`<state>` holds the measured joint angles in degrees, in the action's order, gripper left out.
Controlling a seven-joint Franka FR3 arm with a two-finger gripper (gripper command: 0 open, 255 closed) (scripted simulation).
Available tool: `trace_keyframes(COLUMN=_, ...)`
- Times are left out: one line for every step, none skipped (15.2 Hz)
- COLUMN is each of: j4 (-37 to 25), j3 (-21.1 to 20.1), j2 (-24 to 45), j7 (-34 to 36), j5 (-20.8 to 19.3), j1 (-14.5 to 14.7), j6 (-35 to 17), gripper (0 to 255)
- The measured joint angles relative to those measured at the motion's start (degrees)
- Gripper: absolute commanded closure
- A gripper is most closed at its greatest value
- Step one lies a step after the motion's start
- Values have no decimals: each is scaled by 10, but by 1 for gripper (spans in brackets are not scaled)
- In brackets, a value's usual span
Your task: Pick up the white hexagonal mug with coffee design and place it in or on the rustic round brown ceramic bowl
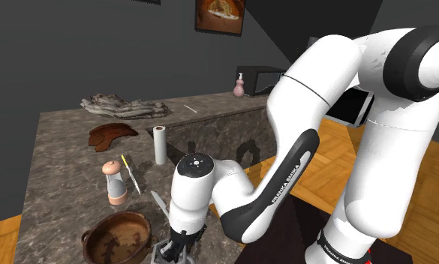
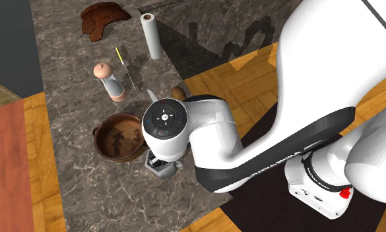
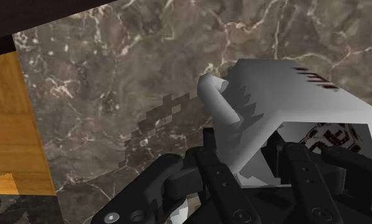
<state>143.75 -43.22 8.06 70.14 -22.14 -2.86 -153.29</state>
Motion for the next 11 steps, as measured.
trace_keyframes(j4=0, j3=0, j2=0, j7=0, j5=0, j1=0, j6=0, gripper=255)
trace_keyframes(j4=0, j3=0, j2=0, j7=0, j5=0, j1=0, j6=0, gripper=255)
trace_keyframes(j4=0, j3=0, j2=0, j7=0, j5=0, j1=0, j6=0, gripper=255)
trace_keyframes(j4=0, j3=0, j2=0, j7=0, j5=0, j1=0, j6=0, gripper=255)
trace_keyframes(j4=0, j3=0, j2=0, j7=0, j5=0, j1=0, j6=0, gripper=255)
trace_keyframes(j4=0, j3=0, j2=0, j7=0, j5=0, j1=0, j6=0, gripper=255)
trace_keyframes(j4=1, j3=-4, j2=-5, j7=-7, j5=8, j1=-3, j6=2, gripper=255)
trace_keyframes(j4=1, j3=-9, j2=-13, j7=-17, j5=23, j1=-6, j6=7, gripper=255)
trace_keyframes(j4=2, j3=-15, j2=-23, j7=-29, j5=39, j1=-10, j6=12, gripper=255)
trace_keyframes(j4=0, j3=-19, j2=-30, j7=-39, j5=52, j1=-12, j6=17, gripper=255)
trace_keyframes(j4=3, j3=-26, j2=-44, j7=-55, j5=74, j1=-15, j6=23, gripper=255)
